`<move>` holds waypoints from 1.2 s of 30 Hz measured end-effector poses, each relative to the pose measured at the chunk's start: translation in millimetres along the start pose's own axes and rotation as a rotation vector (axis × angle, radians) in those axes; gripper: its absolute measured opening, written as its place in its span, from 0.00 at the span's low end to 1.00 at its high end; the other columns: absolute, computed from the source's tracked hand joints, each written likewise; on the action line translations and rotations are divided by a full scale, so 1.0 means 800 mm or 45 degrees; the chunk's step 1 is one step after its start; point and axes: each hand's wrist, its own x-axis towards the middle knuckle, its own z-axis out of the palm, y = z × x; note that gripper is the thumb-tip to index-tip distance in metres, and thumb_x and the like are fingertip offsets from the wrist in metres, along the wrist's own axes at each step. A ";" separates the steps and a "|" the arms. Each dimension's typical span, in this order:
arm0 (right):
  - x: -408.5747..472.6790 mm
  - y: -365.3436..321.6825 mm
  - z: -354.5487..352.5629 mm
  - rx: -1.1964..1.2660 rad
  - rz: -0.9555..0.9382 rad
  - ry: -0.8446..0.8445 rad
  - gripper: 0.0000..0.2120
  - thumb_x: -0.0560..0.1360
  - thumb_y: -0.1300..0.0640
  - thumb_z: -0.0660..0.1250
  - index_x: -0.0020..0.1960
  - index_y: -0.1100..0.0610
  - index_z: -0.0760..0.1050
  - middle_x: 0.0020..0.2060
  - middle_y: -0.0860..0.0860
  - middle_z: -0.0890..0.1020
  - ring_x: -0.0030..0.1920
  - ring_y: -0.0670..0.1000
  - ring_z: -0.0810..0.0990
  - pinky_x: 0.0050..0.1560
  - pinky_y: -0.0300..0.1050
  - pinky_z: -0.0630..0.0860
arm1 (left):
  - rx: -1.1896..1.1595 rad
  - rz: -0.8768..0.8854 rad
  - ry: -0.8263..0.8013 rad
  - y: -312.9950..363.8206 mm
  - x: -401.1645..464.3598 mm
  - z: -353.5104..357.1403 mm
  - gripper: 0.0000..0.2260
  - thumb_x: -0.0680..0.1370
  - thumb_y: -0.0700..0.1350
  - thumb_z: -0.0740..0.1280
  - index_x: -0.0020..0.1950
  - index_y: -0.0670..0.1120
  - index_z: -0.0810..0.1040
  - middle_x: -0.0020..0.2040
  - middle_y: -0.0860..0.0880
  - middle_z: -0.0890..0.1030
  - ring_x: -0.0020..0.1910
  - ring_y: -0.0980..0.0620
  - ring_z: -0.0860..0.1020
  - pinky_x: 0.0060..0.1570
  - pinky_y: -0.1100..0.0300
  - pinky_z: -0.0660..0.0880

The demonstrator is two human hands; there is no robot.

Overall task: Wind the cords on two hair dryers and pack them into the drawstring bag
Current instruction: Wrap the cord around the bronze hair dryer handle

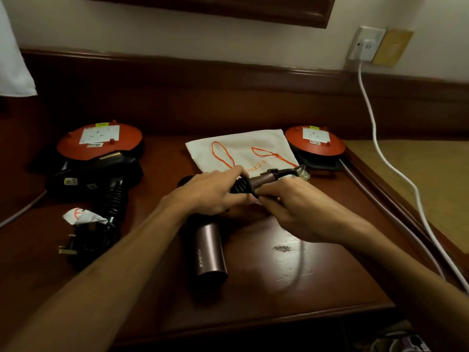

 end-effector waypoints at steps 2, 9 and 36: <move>-0.003 0.009 0.016 0.206 -0.030 0.117 0.11 0.82 0.57 0.62 0.52 0.52 0.83 0.37 0.45 0.82 0.36 0.47 0.79 0.36 0.49 0.74 | -0.288 -0.001 0.041 -0.014 -0.002 -0.002 0.22 0.75 0.66 0.70 0.66 0.60 0.71 0.46 0.53 0.83 0.42 0.51 0.83 0.45 0.48 0.79; -0.019 0.041 0.088 0.660 0.019 0.468 0.15 0.78 0.62 0.70 0.59 0.47 0.83 0.34 0.46 0.83 0.34 0.48 0.80 0.37 0.52 0.77 | -0.676 -0.004 -0.021 -0.016 -0.019 -0.015 0.20 0.68 0.63 0.78 0.58 0.61 0.80 0.48 0.53 0.86 0.42 0.54 0.86 0.47 0.59 0.82; 0.001 0.056 0.081 0.918 -0.083 0.299 0.15 0.80 0.65 0.66 0.65 0.58 0.80 0.28 0.50 0.78 0.26 0.42 0.70 0.31 0.32 0.66 | -0.561 0.031 0.169 -0.023 -0.030 -0.007 0.17 0.76 0.70 0.60 0.54 0.60 0.74 0.42 0.57 0.86 0.37 0.53 0.86 0.45 0.50 0.81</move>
